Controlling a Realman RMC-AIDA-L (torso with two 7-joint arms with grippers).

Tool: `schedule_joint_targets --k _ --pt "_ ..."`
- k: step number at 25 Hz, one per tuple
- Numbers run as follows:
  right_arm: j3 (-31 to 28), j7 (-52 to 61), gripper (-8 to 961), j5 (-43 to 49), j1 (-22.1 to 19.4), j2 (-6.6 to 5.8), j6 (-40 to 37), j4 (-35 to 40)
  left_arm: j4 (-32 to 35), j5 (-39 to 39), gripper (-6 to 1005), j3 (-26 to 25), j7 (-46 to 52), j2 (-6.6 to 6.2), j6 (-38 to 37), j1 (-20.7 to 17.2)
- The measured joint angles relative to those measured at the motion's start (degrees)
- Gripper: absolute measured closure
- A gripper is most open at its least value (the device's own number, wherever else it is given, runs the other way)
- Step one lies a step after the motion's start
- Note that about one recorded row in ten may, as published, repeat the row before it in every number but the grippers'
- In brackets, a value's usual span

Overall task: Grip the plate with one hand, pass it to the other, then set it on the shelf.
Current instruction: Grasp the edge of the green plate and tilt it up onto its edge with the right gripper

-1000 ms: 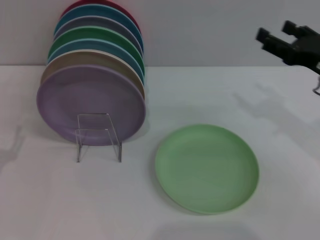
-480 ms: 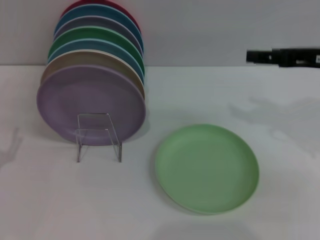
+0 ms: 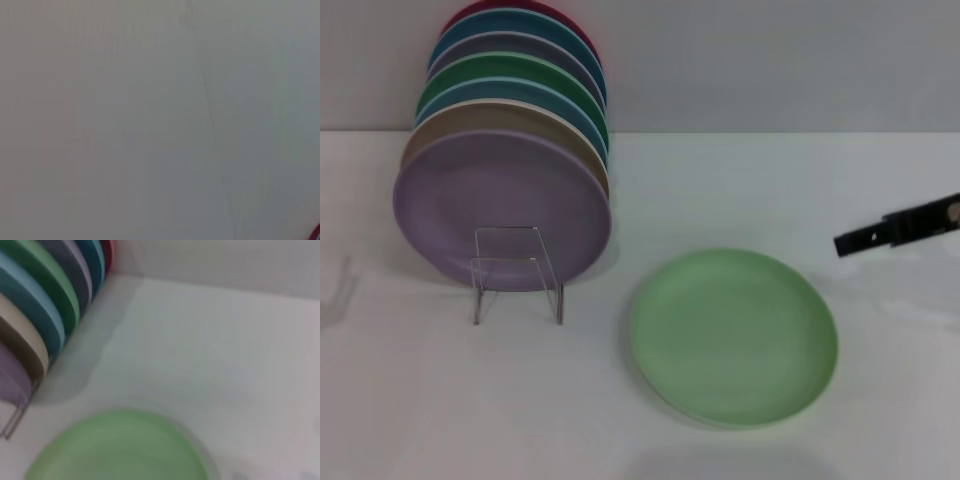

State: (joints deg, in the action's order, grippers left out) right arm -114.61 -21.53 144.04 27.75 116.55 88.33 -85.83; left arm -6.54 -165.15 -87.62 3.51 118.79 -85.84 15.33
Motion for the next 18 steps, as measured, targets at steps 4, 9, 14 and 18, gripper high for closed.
schedule_joint_targets --k 4,9,14,18 --pt "0.7 0.5 170 2.2 1.5 0.06 1.9 2.7 0.1 0.0 166 0.0 0.0 0.09 0.7 0.4" --pt "0.7 0.5 173 3.9 2.3 0.26 1.8 5.0 -0.1 0.0 166 0.1 -0.1 0.12 0.9 0.3" --pt "0.8 -0.2 176 4.2 4.2 0.35 -1.0 11.7 0.1 0.0 166 0.2 -0.1 0.21 1.0 0.4" --pt "2.3 -1.1 178 4.2 6.6 0.35 -4.1 18.6 0.1 0.0 166 0.2 -0.1 0.21 1.1 0.4"
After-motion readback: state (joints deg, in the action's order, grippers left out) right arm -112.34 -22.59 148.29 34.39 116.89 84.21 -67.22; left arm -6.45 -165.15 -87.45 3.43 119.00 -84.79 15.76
